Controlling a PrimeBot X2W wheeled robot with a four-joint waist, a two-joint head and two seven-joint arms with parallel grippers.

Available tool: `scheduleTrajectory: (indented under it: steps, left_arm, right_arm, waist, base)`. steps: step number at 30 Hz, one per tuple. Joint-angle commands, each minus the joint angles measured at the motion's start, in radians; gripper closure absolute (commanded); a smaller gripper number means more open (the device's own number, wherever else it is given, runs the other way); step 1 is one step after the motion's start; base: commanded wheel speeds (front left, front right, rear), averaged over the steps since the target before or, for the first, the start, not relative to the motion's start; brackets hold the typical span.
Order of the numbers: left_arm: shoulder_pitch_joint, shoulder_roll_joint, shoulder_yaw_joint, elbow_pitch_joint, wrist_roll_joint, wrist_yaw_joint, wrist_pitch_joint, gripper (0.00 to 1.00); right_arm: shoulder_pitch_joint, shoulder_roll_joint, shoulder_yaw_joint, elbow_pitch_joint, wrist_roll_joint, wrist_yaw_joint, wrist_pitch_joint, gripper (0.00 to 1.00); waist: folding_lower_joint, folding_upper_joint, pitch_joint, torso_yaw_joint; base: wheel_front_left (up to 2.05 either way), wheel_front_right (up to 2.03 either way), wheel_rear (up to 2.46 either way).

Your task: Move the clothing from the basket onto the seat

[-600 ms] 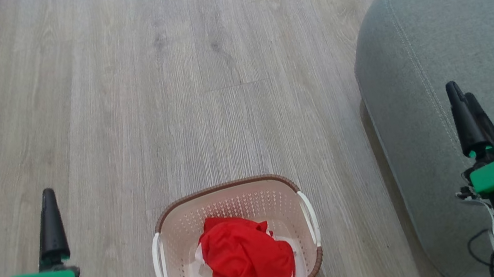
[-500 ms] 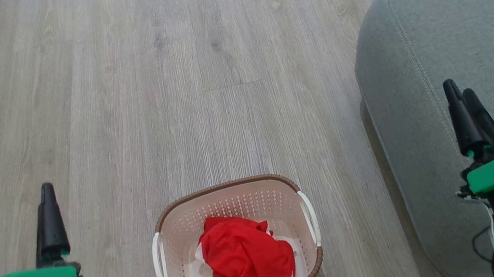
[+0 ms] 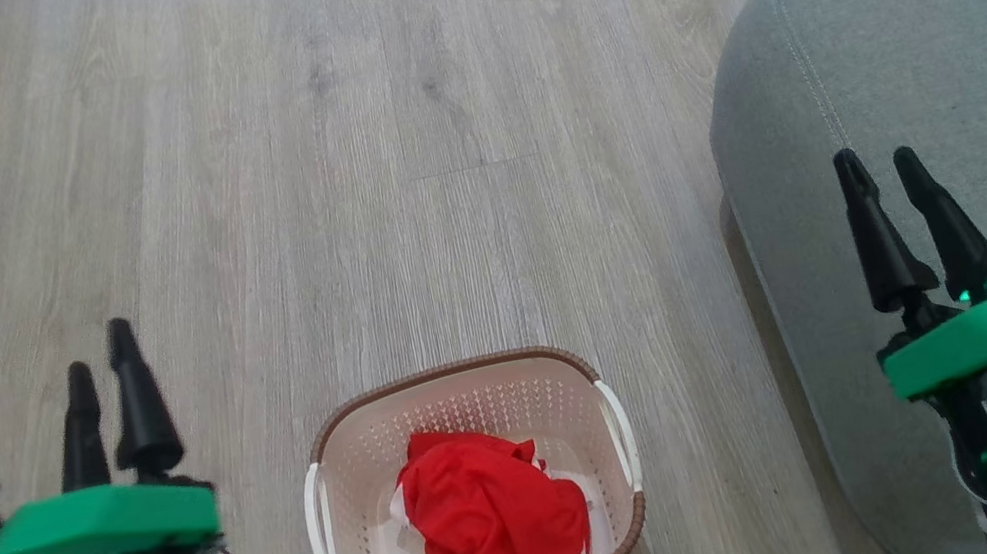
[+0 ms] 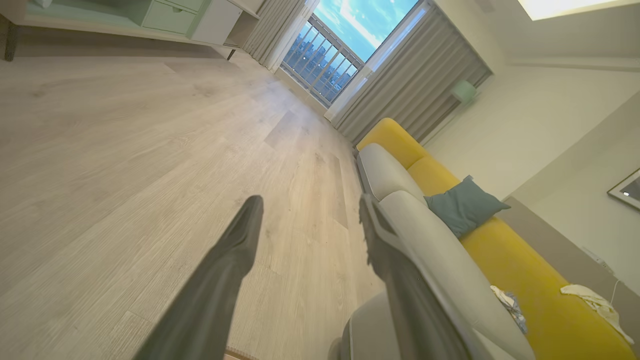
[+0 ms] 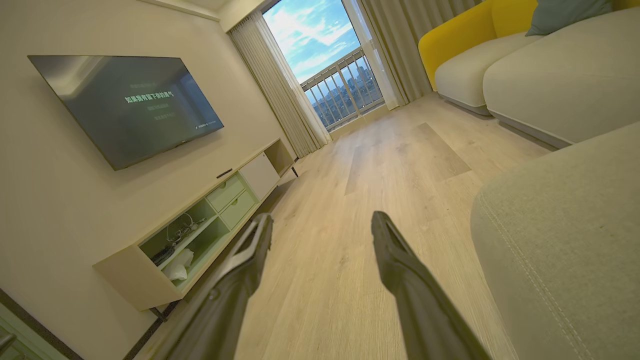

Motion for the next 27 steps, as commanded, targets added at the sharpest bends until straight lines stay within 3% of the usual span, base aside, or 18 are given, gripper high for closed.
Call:
scheduleTrajectory:
  steps: [1, 17, 27]
  left_arm:
    - [-0.054, 0.010, -0.001, -0.051, 0.048, 0.015, -0.012, 0.00]
    - [-0.062, 0.100, -0.234, -0.023, 0.289, 0.166, -0.056, 0.00]
    - [-0.063, 0.138, -0.326, 0.013, 0.381, 0.248, -0.085, 0.00]
  right_arm:
    - [-0.058, -0.014, 0.020, -0.052, -0.043, 0.000, -0.014, 0.00]
    - [-0.043, -0.006, 0.042, -0.002, -0.222, 0.000, -0.059, 0.00]
    - [-0.027, 0.015, 0.042, 0.155, -0.290, 0.000, -0.089, 0.00]
  waist:
    - [0.0000, 0.0000, -0.001, 0.000]
    - [0.0000, 0.0000, 0.005, -0.009]
    - [0.0000, 0.0000, 0.010, -0.019]
  base:
    - [0.00, 0.00, 0.00]
    - [0.00, 0.00, 0.00]
    - [0.00, 0.00, 0.00]
